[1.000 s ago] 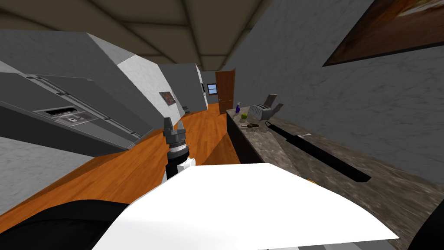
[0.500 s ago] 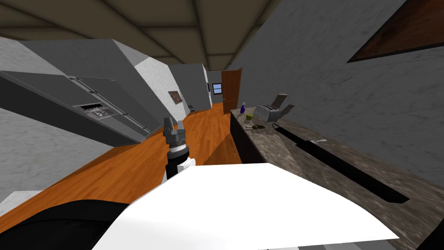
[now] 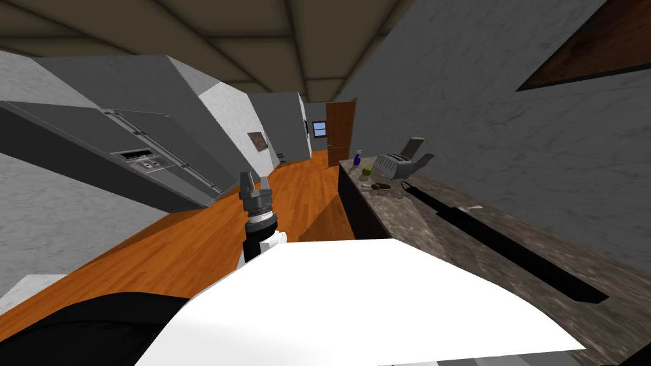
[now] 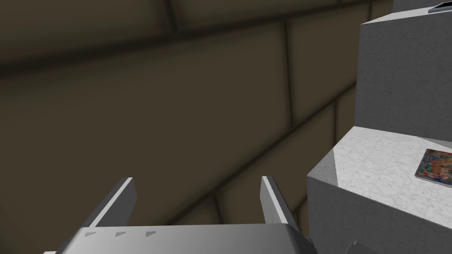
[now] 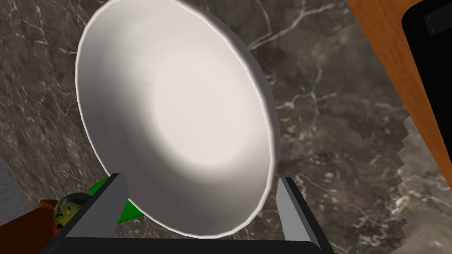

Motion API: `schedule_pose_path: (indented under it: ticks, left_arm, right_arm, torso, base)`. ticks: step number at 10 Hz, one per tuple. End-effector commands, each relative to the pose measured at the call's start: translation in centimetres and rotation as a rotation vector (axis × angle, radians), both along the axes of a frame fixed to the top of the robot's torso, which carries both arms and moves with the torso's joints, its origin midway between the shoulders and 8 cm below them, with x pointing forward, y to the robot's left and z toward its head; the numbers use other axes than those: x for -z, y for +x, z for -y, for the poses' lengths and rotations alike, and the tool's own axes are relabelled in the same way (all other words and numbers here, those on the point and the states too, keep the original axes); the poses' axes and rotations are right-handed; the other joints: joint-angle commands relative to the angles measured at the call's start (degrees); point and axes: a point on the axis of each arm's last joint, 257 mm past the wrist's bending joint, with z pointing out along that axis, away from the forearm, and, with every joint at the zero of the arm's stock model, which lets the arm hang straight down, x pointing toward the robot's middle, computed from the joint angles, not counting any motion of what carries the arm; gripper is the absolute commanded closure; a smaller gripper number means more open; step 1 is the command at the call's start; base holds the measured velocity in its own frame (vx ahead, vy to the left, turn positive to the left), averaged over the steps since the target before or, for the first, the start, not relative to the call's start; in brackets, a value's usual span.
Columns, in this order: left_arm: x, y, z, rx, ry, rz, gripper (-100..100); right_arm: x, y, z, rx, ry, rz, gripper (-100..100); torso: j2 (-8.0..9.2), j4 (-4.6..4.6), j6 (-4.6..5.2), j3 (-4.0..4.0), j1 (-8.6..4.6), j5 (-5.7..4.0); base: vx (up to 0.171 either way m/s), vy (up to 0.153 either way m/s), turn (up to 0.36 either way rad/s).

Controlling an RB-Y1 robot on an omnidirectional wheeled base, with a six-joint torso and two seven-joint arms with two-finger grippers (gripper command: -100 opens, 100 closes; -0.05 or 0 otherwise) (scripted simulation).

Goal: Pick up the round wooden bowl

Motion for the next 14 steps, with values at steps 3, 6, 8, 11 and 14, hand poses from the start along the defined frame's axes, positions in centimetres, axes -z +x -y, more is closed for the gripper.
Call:
schedule_pose_path:
  ticks: [3,6,8,11,14]
  left_arm:
    - [0.0,0.0,0.0,0.000,0.000,0.000,0]
    - [0.0,0.0,0.0,0.000,0.000,0.000,0]
    - [0.0,0.0,0.0,0.000,0.000,0.000,0]
    - [0.0,0.0,0.0,0.000,0.000,0.000,0]
    - [0.0,0.0,0.0,0.000,0.000,0.000,0]
  right_arm:
    - [0.1,-4.0,-0.4,0.080,-0.003,0.003,-100]
    - [-1.4,-6.8,1.4,0.099,-0.045,-0.032,-100]
    - [-0.1,-8.6,-0.1,0.148,-0.017,-0.009,-100]
    - [-1.5,-12.3,0.0,0.206,-0.046,-0.022,-100]
    - [0.2,-14.4,-2.5,0.269,-0.026,0.008,-100]
  torso:
    - [-0.06,-0.02,-0.07,-0.04,0.11,0.04]
    - [0.05,0.01,0.02,0.03,0.00,0.00]
    - [-0.01,0.00,-0.06,0.00,0.08,0.00]
    - [0.04,0.01,0.05,0.02,0.03,0.02]
    - [0.00,0.01,-0.07,0.01,0.09,0.00]
  base:
    - [0.012,0.037,0.324]
    - [0.001,0.000,-0.031]
    - [0.018,0.049,0.383]
    - [0.004,0.004,0.043]
    - [0.012,0.032,0.279]
